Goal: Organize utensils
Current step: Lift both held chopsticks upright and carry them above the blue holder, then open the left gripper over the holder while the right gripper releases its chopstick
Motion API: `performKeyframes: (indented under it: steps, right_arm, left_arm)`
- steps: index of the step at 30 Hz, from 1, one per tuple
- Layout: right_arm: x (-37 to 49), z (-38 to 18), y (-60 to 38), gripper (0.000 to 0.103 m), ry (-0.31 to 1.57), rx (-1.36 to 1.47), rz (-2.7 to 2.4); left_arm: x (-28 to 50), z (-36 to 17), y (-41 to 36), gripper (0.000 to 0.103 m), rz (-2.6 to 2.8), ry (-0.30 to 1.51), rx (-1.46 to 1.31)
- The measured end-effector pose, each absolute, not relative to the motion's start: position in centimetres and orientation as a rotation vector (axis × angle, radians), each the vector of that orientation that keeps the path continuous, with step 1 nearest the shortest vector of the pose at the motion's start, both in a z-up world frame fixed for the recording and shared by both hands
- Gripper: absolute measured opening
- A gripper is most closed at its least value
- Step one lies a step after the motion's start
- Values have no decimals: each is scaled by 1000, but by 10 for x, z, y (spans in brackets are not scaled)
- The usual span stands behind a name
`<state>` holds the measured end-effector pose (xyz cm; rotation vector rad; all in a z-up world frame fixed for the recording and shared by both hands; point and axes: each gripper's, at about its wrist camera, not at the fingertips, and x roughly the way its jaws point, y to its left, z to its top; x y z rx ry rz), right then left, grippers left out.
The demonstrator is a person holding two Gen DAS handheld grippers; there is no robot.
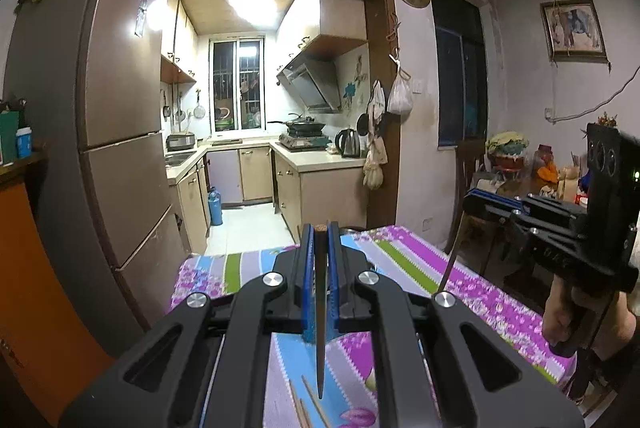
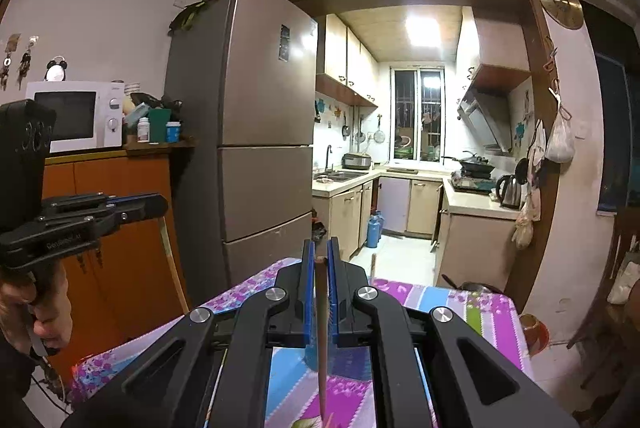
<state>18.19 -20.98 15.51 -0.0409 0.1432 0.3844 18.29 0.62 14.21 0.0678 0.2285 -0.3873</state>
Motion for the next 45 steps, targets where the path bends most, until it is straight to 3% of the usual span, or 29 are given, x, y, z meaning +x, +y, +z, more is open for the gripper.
performKeyframes:
  steps: [20,45]
  right_arm:
    - [300,227,-234,7,49,-37,375]
    - [388,146,-231,7,180,-2,414]
  left_arm:
    - [285,197,-19,5,-328,123,19]
    - [358,140,-49,5,-365,202,62]
